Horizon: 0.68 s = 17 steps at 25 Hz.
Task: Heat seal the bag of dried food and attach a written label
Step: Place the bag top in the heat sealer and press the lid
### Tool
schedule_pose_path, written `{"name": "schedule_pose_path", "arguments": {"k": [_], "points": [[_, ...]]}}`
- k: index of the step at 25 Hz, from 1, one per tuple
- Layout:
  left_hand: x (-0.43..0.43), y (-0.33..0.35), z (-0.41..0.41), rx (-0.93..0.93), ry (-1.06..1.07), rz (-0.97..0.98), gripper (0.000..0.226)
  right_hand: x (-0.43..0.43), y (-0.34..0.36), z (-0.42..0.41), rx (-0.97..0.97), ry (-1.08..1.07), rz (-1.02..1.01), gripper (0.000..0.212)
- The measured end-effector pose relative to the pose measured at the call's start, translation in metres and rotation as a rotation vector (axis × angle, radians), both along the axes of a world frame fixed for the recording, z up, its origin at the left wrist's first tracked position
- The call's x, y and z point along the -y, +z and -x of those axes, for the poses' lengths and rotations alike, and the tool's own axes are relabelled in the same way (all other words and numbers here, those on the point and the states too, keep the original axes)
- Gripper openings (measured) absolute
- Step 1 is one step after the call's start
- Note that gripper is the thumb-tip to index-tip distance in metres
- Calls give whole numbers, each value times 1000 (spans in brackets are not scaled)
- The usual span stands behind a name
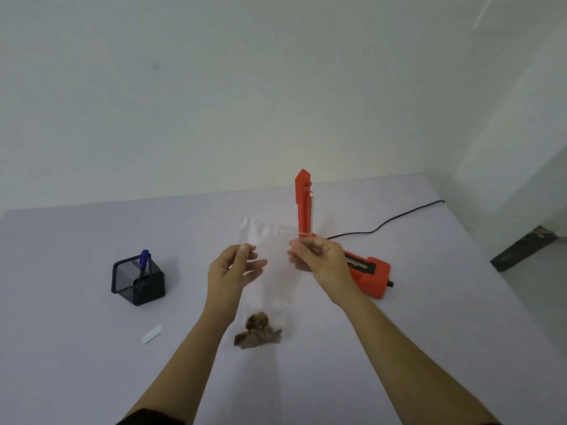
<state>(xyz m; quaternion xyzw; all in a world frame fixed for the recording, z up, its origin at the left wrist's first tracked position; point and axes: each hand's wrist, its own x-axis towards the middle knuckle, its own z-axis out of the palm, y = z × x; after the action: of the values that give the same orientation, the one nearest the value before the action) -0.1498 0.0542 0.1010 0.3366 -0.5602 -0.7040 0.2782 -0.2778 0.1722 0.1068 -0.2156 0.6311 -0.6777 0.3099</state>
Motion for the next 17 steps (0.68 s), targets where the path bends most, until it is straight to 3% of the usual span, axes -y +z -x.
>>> {"name": "schedule_pose_path", "arguments": {"k": [9,17], "points": [[28,-16,-58,171,-71,1,25,20,-2,-50,-1,72,-109,6],[0,-60,-115,287,-18,-296,24,13,-48,-86,138,142,-295,6]]}}
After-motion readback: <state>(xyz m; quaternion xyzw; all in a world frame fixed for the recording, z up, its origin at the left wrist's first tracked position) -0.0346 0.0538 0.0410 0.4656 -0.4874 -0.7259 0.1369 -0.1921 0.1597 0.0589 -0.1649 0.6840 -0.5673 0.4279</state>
